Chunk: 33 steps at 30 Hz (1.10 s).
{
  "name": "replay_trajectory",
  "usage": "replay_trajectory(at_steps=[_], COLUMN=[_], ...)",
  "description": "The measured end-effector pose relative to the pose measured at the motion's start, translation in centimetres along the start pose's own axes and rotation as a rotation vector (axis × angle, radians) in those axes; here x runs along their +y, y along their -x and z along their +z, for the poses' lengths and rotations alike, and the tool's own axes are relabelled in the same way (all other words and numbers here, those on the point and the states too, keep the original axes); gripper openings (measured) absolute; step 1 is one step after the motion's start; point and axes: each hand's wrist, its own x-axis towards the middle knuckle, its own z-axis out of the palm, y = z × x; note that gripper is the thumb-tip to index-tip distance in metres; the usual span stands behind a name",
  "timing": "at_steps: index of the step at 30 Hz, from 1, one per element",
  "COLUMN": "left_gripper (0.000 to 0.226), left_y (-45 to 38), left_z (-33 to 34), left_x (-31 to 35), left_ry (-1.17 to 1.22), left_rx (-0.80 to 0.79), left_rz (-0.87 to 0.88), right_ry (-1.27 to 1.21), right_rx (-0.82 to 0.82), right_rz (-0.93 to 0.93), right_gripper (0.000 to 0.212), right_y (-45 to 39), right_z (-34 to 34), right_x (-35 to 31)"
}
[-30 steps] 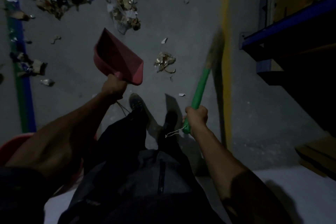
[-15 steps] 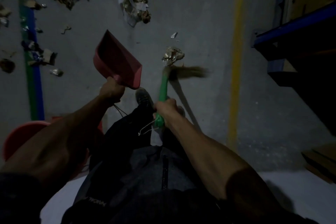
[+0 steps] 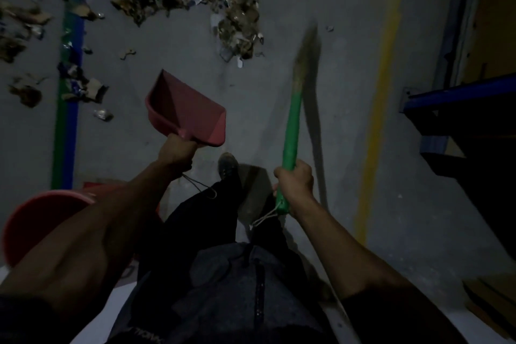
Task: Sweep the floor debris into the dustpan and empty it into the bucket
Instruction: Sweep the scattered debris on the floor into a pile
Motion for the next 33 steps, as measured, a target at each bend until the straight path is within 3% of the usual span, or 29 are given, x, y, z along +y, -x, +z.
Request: replay_trajectory(at_steps=[3, 6, 12, 18, 27, 33], left_gripper=[0.019, 0.024, 0.029, 0.023, 0.022, 0.019], left_y=[-0.1, -0.5, -2.5, -3.4, -4.1, -7.0], left_z=[-1.2, -2.4, -4.8, -7.6, -11.3, -12.4], left_x=[1.1, 1.9, 2.0, 3.5, 6.4, 10.0], left_ry=[0.153, 0.281, 0.465, 0.512, 0.552, 0.582], left_rx=[-0.017, -0.01, 0.041, 0.042, 0.09, 0.159], left_rz=[-0.017, -0.065, -0.132, -0.127, -0.133, -0.207], right_ry=[0.012, 0.063, 0.272, 0.133, 0.114, 0.296], right_rx=[0.034, -0.043, -0.193, -0.207, -0.056, -0.202], right_rz=[0.101, 0.16, -0.029, -0.131, -0.044, -0.048], right_gripper=[0.024, 0.029, 0.029, 0.022, 0.02, 0.035], right_y=[-0.7, -2.1, -4.7, -5.2, -4.7, -10.1], right_z=[1.2, 3.3, 9.5, 11.8, 10.6, 14.0], right_x=[1.3, 0.1, -10.2, -20.1, -19.4, -27.1])
